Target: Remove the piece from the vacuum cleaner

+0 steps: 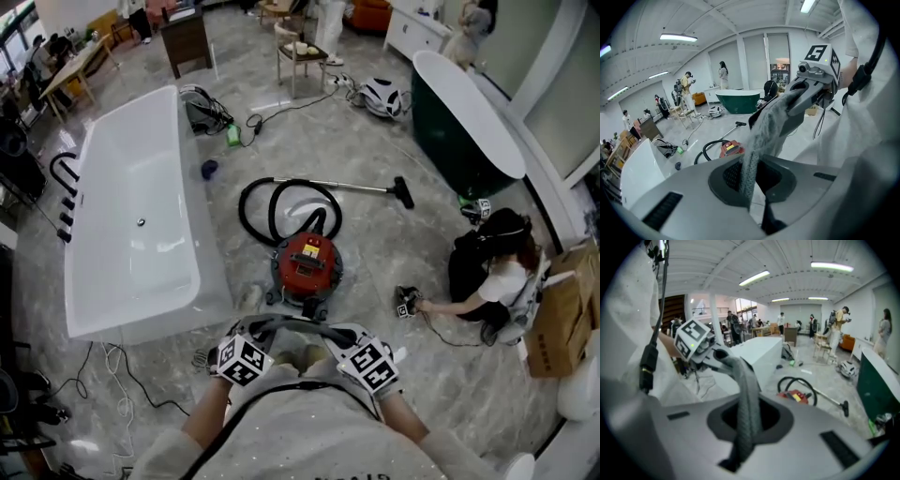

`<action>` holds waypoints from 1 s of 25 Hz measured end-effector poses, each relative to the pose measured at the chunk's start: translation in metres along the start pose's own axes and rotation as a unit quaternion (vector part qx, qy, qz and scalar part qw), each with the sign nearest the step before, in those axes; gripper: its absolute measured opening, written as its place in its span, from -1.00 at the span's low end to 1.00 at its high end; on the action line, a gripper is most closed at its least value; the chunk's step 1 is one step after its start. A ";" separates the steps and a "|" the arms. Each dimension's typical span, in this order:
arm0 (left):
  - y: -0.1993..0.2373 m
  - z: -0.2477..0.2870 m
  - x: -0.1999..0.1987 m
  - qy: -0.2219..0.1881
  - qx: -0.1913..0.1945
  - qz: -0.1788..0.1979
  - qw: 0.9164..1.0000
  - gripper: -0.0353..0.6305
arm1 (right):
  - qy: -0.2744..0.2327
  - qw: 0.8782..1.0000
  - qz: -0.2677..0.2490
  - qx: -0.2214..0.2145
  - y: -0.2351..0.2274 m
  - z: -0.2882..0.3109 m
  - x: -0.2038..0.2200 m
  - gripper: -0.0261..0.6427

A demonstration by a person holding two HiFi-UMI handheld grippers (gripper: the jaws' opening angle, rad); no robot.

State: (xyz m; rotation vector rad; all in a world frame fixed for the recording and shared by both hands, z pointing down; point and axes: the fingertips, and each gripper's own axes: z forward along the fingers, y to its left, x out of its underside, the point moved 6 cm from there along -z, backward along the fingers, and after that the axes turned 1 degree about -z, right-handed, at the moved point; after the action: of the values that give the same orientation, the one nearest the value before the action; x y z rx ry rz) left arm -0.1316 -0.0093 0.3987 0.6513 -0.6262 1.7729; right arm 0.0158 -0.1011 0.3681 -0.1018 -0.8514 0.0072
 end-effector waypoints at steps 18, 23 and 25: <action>0.017 -0.047 -0.040 -0.004 -0.026 -0.045 0.999 -0.80 | -0.028 0.997 -0.040 -0.059 -0.012 -0.029 -0.057 -0.84; 0.015 -0.046 -0.035 0.001 -0.011 -0.059 0.998 -0.80 | -0.027 0.996 -0.045 -0.078 -0.010 -0.027 -0.055 -0.84; 0.018 -0.045 -0.038 0.000 -0.004 -0.063 0.998 -0.80 | -0.032 0.995 -0.044 -0.079 -0.014 -0.028 -0.058 -0.84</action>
State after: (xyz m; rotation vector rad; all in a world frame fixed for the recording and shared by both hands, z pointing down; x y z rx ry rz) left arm -0.1450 -0.0088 0.3384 0.6703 -0.5793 1.6535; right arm -0.0021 -0.1199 0.3071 -0.2144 -0.9187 -0.1401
